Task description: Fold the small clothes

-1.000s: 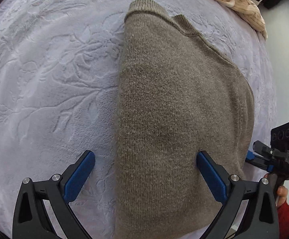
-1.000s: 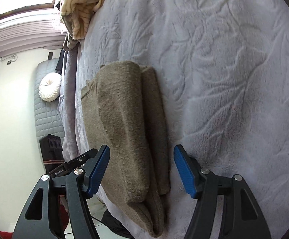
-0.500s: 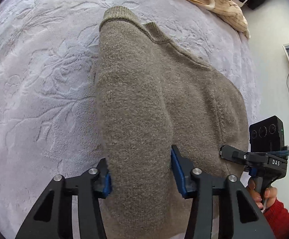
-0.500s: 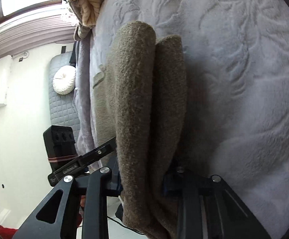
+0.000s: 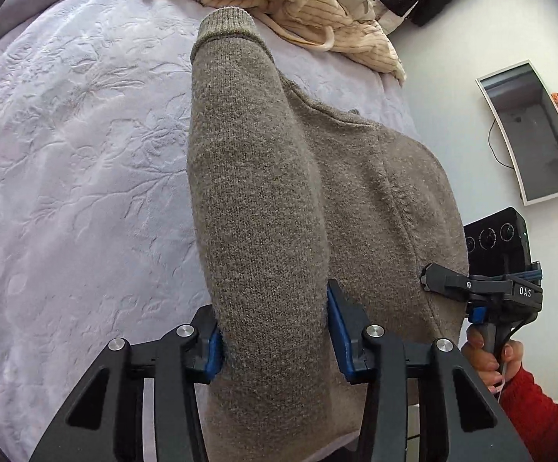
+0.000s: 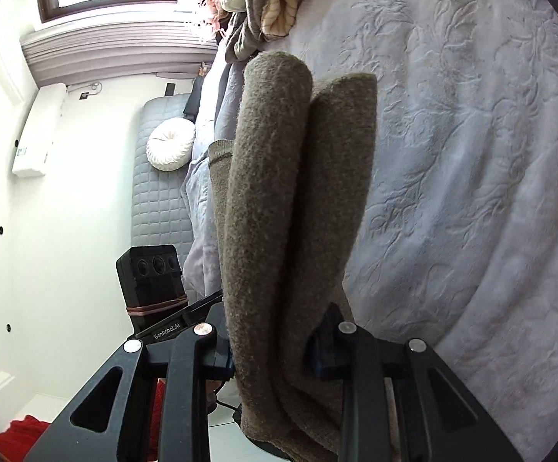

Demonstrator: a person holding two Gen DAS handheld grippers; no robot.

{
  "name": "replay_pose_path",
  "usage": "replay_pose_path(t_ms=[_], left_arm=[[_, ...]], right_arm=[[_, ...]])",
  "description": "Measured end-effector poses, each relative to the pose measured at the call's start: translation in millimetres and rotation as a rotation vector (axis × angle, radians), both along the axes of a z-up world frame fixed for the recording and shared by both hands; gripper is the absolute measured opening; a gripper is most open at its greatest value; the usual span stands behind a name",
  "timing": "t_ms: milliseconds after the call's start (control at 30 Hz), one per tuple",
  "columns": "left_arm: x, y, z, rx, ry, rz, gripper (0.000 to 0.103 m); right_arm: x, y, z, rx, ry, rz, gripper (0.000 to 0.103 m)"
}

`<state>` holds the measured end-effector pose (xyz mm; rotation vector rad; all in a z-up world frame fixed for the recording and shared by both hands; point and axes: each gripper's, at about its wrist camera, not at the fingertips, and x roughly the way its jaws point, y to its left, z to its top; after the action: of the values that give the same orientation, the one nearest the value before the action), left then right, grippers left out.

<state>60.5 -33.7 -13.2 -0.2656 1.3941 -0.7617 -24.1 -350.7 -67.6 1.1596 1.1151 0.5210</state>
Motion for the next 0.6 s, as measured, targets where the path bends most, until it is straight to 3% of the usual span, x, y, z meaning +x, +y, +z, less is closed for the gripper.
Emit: replay_pose_path(t_ms=[200,433,600], left_arm=[[-34.6,66.5,5.2,0.042,-0.004,-0.014,0.046],[-66.0,125.6,-28.9,0.137,0.03,0.011,0.046],[-80.9,146.2,-64.5,0.263,0.038,0.041,0.046]], right_arm=[[-38.3,72.5,-3.8,0.006,0.014,-0.006,0.03],[-50.3,148.7,-44.3,-0.009,0.081,0.01,0.03],[-45.0,171.1,-74.6,-0.191,0.184,0.041,0.032]])
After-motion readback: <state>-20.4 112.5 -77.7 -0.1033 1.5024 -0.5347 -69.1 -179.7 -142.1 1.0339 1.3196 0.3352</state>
